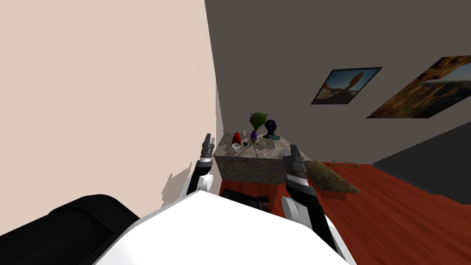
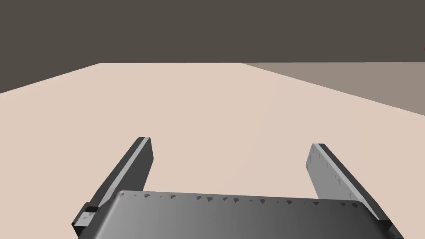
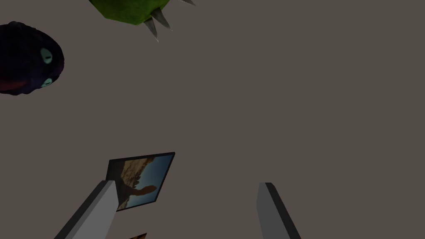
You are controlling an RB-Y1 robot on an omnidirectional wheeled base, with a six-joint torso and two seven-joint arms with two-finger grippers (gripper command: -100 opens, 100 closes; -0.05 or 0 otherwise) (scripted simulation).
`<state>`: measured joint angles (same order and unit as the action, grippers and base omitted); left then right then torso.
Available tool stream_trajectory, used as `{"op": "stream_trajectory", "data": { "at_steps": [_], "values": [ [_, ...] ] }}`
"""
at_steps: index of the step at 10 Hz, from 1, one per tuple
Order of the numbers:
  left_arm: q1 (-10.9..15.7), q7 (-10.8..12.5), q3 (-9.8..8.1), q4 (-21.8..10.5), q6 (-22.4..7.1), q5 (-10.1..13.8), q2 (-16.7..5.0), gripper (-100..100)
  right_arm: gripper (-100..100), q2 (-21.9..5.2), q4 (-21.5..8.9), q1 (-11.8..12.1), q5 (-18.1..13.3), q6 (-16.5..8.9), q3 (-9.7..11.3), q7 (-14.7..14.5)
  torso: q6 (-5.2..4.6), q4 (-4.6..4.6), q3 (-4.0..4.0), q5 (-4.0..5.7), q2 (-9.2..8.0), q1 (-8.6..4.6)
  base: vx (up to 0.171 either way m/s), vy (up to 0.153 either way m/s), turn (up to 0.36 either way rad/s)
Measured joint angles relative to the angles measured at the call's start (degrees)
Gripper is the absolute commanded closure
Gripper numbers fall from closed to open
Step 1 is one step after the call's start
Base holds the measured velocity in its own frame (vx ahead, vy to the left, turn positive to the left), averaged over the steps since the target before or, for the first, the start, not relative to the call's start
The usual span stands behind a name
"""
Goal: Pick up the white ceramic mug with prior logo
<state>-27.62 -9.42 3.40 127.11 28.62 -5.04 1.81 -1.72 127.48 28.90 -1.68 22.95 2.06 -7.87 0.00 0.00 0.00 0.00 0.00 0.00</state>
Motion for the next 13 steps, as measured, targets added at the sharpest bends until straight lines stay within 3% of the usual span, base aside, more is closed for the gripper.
{"op": "stream_trajectory", "data": {
  "at_steps": [7, 10, 13],
  "values": [
    [0.5, 1.5, -1.28, 1.1, -3.3, -3.9, -8.9, -100, 0, 0.0, 0.0, 0.0, 0.0, 0.0, 0.0, 0.0, 0.0, 0.02, 0.06, 0.03, -0.1, -0.15, -0.02, -0.03, -0.011],
    [0.9, 2.7, -2.63, 1.6, -6.5, -6.3, -12.7, -100, 0, 0.0, 0.0, 0.0, 0.0, 0.0, 0.0, 0.0, 0.0, 0.02, 0.04, 0.06, -0.07, -0.26, -0.021, -0.068, -0.016],
    [1.6, 4.2, -4.42, 2.5, -11.6, -8.6, -16.0, -100, 0, 0.0, 0.0, 0.0, 0.0, 0.0, 0.0, 0.0, 0.0, 0.01, 0.04, 0.07, -0.06, -0.3, -0.014, -0.072, 0.0]
  ]
}}
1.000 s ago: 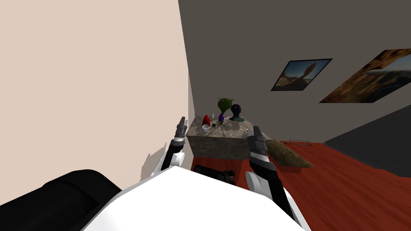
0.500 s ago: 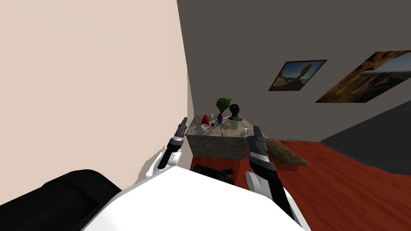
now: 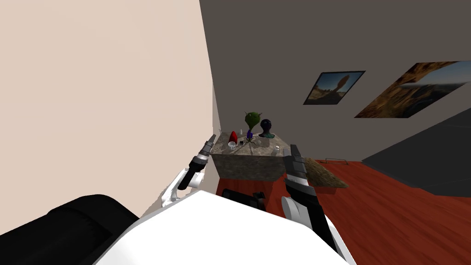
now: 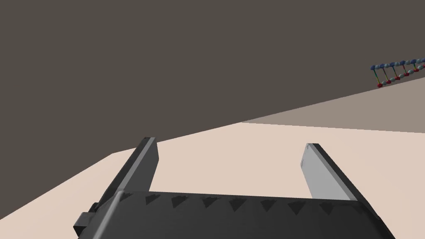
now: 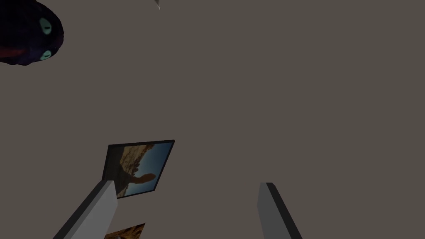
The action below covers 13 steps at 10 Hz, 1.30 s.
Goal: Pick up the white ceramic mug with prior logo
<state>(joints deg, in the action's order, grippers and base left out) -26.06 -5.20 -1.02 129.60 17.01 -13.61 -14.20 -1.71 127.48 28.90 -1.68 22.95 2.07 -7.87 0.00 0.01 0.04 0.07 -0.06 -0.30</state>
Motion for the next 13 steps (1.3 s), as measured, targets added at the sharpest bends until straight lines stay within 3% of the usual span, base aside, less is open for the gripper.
{"op": "stream_trajectory", "data": {
  "at_steps": [6, 13],
  "values": [
    [1.3, 2.0, -2.96, -0.2, -8.9, -2.1, -2.9, -100, 0, 0.0, 0.0, 0.0, 0.0, 0.0, 0.0, 0.0, 0.0, -0.01, -0.04, -0.04, 0.07, 0.14, -0.002, -0.035, 0.009],
    [2.3, 4.0, -6.58, -0.5, -19.0, -1.9, -4.8, -100, 0, 0.0, 0.0, 0.0, 0.0, 0.0, 0.0, 0.0, 0.0, -0.03, -0.07, -0.03, 0.12, 0.1, 0.009, -0.07, -0.016]
  ]
}}
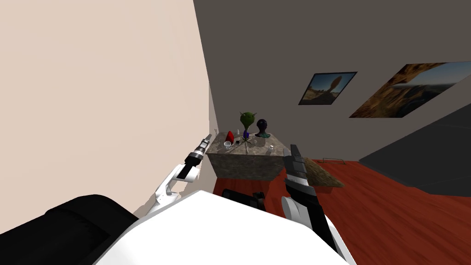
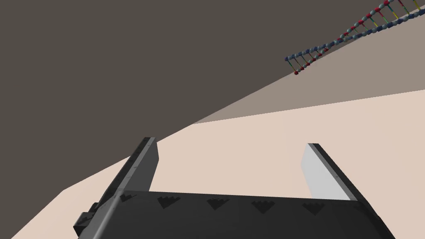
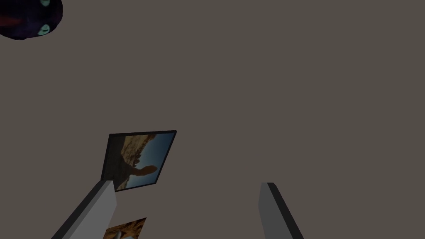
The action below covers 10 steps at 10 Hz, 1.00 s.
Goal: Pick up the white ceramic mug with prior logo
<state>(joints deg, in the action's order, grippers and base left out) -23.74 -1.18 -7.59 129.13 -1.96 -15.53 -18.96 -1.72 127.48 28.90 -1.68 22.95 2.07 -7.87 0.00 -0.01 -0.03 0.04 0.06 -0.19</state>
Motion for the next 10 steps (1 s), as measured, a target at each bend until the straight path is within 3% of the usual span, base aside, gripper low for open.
{"op": "stream_trajectory", "data": {
  "at_steps": [10],
  "values": [
    [2.6, 2.3, -5.56, -2.2, -15.3, 3.1, -1.1, -100, 0, 0.0, 0.0, 0.0, 0.0, 0.0, 0.0, 0.0, 0.0, -0.01, -0.03, 0.03, 0.05, -0.1, 0.022, -0.065, -0.008]
  ]
}}
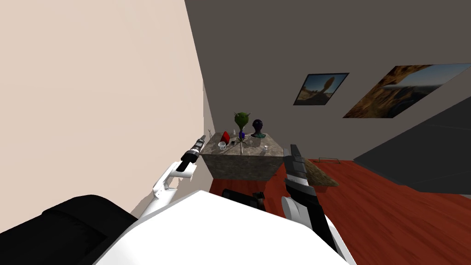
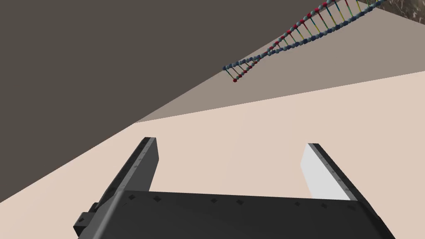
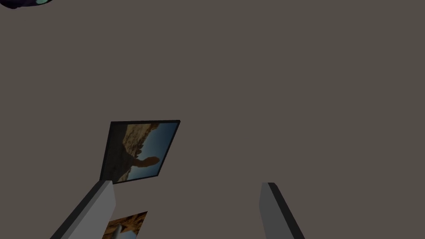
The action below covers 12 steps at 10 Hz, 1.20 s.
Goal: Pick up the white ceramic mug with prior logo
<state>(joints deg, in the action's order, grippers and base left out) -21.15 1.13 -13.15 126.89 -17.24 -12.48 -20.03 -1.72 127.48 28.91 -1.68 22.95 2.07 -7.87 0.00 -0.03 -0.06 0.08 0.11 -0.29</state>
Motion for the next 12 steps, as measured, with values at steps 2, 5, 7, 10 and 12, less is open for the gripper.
{"op": "stream_trajectory", "data": {
  "at_steps": [2, 5, 7, 10, 12],
  "values": [
    [-0.1, 0.2, -0.63, 0.4, -2.5, 0.6, 0.2, -100, 0, 0.0, 0.0, 0.0, 0.0, 0.0, 0.0, 0.0, 0.01, 0.01, 0.03, -0.03, -0.05, 0.1, 0.023, -0.064, -0.008],
    [0.5, 0.7, -2.12, -0.3, -7.0, 2.0, 0.1, -100, 0, 0.0, 0.0, 0.0, 0.0, 0.0, 0.0, 0.0, 0.0, -0.01, -0.02, -0.01, 0.03, 0.04, 0.04, -0.082, -0.015],
    [0.8, 1.1, -3.3, -1.0, -9.9, 3.3, 0.2, -100, 0, 0.0, 0.0, 0.0, 0.0, 0.0, 0.0, 0.0, 0.0, -0.01, -0.01, -0.01, 0.02, 0.03, 0.025, -0.046, -0.007],
    [1.4, 1.2, -4.09, -1.4, -13.9, 4.2, 0.6, -100, 0, 0.0, 0.0, 0.0, 0.0, 0.0, 0.0, 0.0, 0.0, 0.0, 0.0, -0.03, 0.0, 0.11, 0.037, -0.062, -0.016],
    [2.2, 1.5, -5.14, -2.1, -17.1, 5.7, 0.6, -100, 0, 0.0, 0.0, 0.0, 0.0, 0.0, 0.0, 0.0, 0.0, -0.01, -0.03, -0.02, 0.05, 0.13, 0.05, -0.062, -0.023]
  ]
}}
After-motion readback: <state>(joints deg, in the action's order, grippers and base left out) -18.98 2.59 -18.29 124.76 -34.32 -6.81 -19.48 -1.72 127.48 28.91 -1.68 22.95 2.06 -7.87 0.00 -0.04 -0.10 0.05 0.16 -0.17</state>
